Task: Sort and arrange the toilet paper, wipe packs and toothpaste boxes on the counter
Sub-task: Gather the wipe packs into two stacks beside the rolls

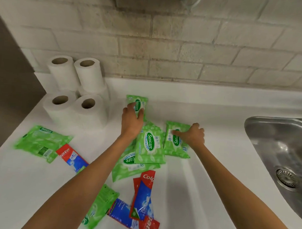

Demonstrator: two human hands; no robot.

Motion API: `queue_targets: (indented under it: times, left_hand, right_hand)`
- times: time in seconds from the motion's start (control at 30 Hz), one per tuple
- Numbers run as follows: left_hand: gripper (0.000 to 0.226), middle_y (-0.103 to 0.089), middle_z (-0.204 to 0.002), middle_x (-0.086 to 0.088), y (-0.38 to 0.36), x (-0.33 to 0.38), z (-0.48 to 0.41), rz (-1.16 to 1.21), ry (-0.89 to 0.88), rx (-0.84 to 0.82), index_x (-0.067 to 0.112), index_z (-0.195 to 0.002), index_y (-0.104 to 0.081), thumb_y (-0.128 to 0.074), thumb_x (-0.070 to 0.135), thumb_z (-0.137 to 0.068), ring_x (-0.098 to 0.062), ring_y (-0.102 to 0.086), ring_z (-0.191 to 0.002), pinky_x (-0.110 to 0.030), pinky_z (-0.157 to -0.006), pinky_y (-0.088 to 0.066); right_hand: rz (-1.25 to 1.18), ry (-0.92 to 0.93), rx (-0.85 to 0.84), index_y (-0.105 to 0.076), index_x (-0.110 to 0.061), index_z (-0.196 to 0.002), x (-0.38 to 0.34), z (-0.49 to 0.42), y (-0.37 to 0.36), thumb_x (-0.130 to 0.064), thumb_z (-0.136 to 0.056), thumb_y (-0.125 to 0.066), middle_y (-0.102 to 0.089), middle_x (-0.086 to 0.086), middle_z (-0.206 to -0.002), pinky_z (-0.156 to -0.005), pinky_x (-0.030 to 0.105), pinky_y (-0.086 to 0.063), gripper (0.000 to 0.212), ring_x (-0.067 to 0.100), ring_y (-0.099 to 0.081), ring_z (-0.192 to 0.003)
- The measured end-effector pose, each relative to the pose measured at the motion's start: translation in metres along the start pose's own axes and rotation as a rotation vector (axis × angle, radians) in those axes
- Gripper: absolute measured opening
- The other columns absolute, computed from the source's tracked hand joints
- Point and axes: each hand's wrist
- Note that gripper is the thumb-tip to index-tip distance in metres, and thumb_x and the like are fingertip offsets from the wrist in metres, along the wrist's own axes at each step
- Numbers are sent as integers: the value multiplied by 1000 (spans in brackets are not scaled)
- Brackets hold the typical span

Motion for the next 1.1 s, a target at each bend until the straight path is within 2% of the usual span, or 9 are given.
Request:
queue_targets:
  times: [0.1, 0.2, 0.27, 0.5, 0.63, 0.7, 0.83, 0.93, 1.1]
  left_hand:
    - [47, -50, -126, -21, 6, 3, 12, 23, 28, -39, 6, -135, -39, -45, 30, -95, -32, -53, -113, -33, -94, -41]
    - [45, -51, -126, -21, 14, 4, 18, 47, 34, -60, 6, -134, -40, -45, 30, -96, -32, -54, -114, -34, -95, -42]
    - [43, -51, -127, -21, 20, 5, 19, 53, 39, -57, 6, -131, -43, -45, 29, -96, -30, -54, -114, -32, -94, -41]
    - [34, -53, -125, -19, 27, -6, 18, -9, 66, -116, 6, -123, -50, -47, 22, -94, -29, -55, -111, -35, -95, -43]
    - [32, -54, -122, -19, 22, -10, 19, -26, 83, -125, 7, -121, -52, -50, 19, -91, -29, -57, -106, -32, -90, -43]
    - [32, -55, -121, -18, 19, -9, 19, -31, 73, -140, 7, -120, -53, -51, 17, -90, -28, -58, -104, -28, -86, -41]
    - [31, -59, -115, -14, 13, -4, 22, 5, 59, -174, 7, -119, -54, -53, 15, -89, -26, -59, -100, -30, -84, -44]
    - [28, -58, -100, -7, 6, 2, 24, 67, 47, -203, 7, -117, -56, -53, 11, -89, -21, -56, -89, -28, -79, -45]
    - [24, -58, -92, -6, -7, 14, 22, 255, 111, -282, 2, -113, -57, -50, 9, -91, -20, -60, -79, -33, -79, -50]
  right_hand:
    - [48, -46, -68, -38, -2, -125, 3, 6, -3, -57, -64, -75, -49, 15, -120, -92, 39, -43, 90, 31, -48, -119]
    - [-11, -39, -89, -42, -10, -76, 5, 5, -3, -55, -62, -77, -47, 3, -74, -65, 30, -36, 59, 24, -50, -83]
    - [-26, -19, -107, -37, -13, -64, 7, 5, -4, -53, -63, -78, -44, 1, -64, -66, 31, -37, 57, 23, -50, -78]
    - [-86, -46, -162, -47, -9, -85, 4, 0, -4, -50, -59, -82, -51, 2, -69, -68, 31, -43, 60, 22, -55, -80]
    - [-181, -68, -180, -53, -3, -105, 7, -4, -6, -42, -57, -85, -61, 12, -102, -81, 34, -51, 70, 27, -59, -98]
    - [-283, -77, -177, -51, 3, -113, 5, -6, -6, -31, -60, -86, -62, 16, -110, -80, 35, -52, 72, 26, -59, -92]
    - [-418, -107, -206, -47, 8, -119, 6, -9, 5, -20, -67, -83, -58, 18, -103, -75, 32, -48, 70, 20, -57, -74]
    - [-500, -134, -201, -45, 11, -123, 9, -10, 20, -17, -69, -82, -59, 21, -110, -79, 33, -50, 71, 27, -60, -87]
    - [-729, -105, -241, -56, 8, -115, -9, -5, 43, -13, -72, -78, -64, 23, -117, -46, 29, -52, 52, 26, -64, -76]
Point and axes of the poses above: each hand's wrist, its own z-axis away from the middle knuckle, its own y-axis out of the back of the hand, x = y × z
